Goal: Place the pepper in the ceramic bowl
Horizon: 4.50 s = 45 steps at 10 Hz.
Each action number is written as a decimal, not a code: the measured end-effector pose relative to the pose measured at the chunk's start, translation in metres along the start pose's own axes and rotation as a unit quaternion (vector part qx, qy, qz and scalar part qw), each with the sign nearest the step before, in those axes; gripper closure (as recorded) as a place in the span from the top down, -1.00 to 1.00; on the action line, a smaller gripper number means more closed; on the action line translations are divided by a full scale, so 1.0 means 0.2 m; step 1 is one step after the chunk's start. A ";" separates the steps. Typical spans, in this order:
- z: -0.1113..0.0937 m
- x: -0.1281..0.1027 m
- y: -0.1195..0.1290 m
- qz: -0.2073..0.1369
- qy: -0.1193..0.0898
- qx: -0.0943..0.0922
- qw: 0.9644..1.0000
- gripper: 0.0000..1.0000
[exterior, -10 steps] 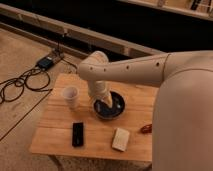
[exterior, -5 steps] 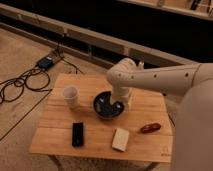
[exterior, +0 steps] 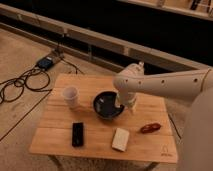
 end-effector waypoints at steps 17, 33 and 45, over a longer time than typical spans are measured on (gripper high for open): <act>0.27 -0.17 -0.55 0.053 0.045 0.019 0.997 0.30; 0.64 -0.15 -0.80 0.095 0.050 0.015 0.994 -0.23; 0.10 -0.28 -0.24 -0.041 0.022 0.001 0.999 -1.00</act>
